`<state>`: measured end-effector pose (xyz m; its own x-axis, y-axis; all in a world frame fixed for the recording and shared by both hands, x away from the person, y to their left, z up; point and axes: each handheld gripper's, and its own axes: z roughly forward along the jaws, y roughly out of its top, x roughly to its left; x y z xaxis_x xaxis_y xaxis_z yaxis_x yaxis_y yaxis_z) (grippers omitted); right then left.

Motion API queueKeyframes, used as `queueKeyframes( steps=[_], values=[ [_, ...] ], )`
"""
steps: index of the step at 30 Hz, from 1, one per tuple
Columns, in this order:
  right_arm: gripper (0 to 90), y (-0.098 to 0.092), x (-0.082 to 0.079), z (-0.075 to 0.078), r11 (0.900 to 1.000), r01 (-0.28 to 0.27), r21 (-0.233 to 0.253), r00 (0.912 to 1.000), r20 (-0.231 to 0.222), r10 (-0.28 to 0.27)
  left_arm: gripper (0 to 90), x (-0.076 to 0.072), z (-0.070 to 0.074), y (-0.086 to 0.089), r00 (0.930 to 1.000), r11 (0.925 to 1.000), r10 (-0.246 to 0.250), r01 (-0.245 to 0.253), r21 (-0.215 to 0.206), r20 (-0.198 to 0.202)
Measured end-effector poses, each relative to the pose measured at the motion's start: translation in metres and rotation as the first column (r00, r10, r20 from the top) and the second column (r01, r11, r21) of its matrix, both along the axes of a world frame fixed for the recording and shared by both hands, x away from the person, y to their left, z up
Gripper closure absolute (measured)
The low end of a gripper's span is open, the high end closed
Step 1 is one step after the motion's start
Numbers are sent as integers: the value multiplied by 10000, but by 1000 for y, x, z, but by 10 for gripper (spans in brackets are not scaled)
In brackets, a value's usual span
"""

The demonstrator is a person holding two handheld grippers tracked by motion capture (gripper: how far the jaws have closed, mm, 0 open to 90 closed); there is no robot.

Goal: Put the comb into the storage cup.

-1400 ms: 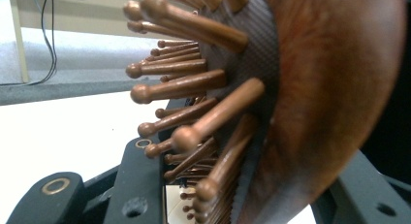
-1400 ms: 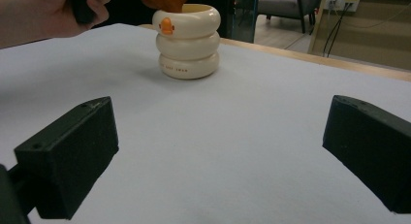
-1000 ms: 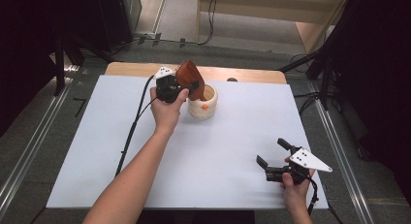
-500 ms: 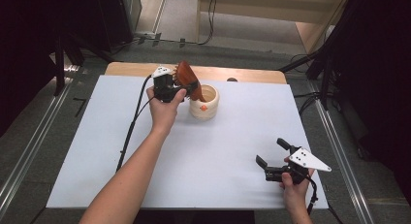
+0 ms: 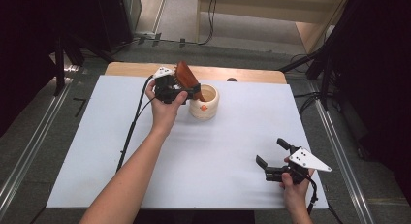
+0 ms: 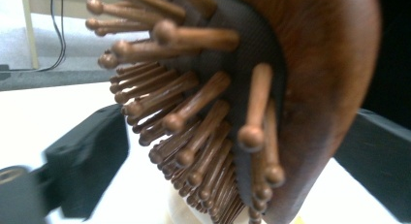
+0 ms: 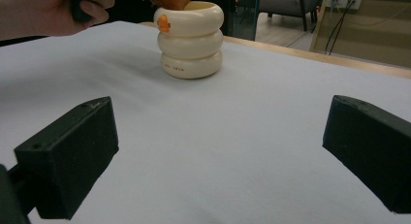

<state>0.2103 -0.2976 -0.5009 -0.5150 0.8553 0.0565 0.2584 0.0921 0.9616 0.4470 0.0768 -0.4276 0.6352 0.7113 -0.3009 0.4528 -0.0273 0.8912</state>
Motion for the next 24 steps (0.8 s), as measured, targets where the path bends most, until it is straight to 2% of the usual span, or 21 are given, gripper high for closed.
queueKeyframes(
  steps=[3,7,9,14,24],
  values=[
    [0,0,0,0,10000,11,-4,10000,-10,-11,0,-1,1,0,9996,9992,268,-270,284,85],
    [0,0,0,0,10000,4,-4,10000,5,-4,0,-2,1,1,9999,9993,162,-163,344,41],
    [0,0,0,0,10000,10,-2,10000,-13,-10,0,-3,-1,2,9997,9988,260,-262,416,49],
    [0,0,0,0,10000,9,-11,10000,13,-9,0,-6,-4,7,9997,9992,211,-216,348,145],
    [0,1,1,0,10000,19,-41,10000,11,-19,0,-22,1,16,9964,9988,23,-64,481,847]
  ],
)
